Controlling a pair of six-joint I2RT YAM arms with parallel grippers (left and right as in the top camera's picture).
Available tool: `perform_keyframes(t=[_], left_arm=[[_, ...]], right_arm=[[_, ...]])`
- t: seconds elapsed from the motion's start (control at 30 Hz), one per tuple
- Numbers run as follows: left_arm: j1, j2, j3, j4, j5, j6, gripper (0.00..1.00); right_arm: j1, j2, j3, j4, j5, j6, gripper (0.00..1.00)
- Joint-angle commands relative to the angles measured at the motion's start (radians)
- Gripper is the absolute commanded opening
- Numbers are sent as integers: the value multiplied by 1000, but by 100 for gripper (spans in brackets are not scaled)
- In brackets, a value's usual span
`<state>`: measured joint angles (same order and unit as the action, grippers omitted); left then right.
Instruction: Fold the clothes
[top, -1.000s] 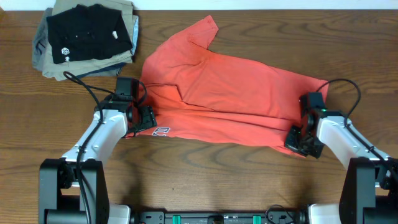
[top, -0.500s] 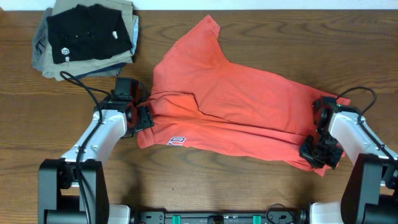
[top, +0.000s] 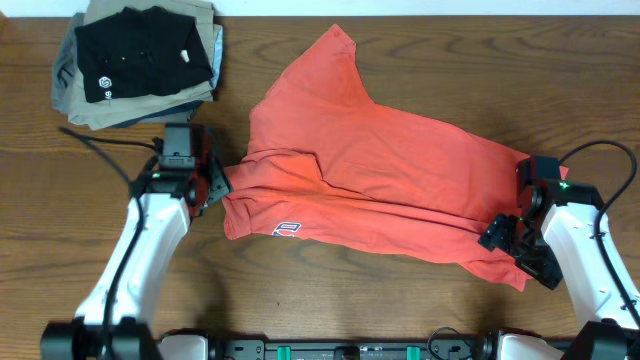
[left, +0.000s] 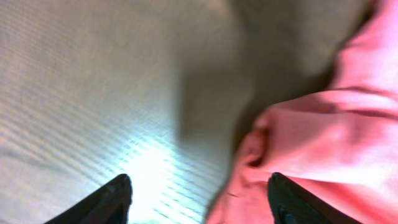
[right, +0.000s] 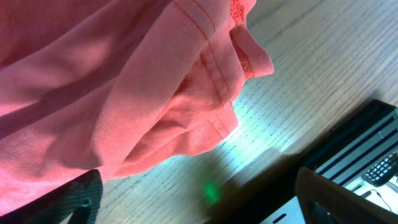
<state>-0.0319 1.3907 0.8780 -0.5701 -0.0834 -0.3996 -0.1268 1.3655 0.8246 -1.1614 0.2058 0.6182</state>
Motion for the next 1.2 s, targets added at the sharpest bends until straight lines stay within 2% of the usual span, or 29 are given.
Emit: perform_keyframes(t=[0.0, 0.17, 0.3, 0.37, 0.43, 0.47, 0.53, 0.63, 0.77, 0.87, 1.1, 1.17], left_arm=[[0, -45, 27, -6, 109, -5, 68], [-2, -9, 18, -10, 242, 5, 68], [-28, 80, 14, -13, 344, 63, 69], [-48, 135, 14, -12, 373, 62, 69], [-70, 180, 14, -6, 383, 63, 69], [-82, 200, 14, -2, 383, 63, 69], [-105, 229, 14, 11, 383, 65, 69], [-142, 257, 14, 38, 387, 66, 68], [-183, 263, 14, 73, 386, 66, 69], [-189, 263, 14, 111, 377, 65, 69], [-187, 263, 14, 127, 193, 43, 69], [-187, 263, 14, 127, 174, 43, 69]], right_arm=[[-7, -10, 15, 9, -2, 5, 99], [-11, -10, 15, 54, 59, 14, 99], [-48, -10, 15, 131, 38, 9, 99], [-64, -6, 15, 174, -5, -34, 90], [-69, 2, 14, 205, -49, -79, 74], [-69, 8, 14, 214, -62, -93, 67], [-69, 23, 13, 217, -64, -100, 63], [-69, 48, 11, 217, -65, -111, 64], [-68, 95, 8, 219, -74, -112, 74], [-69, 142, 8, 224, -91, -111, 74], [-68, 209, 7, 258, -90, -111, 54], [-68, 217, 7, 265, -90, -111, 44]])
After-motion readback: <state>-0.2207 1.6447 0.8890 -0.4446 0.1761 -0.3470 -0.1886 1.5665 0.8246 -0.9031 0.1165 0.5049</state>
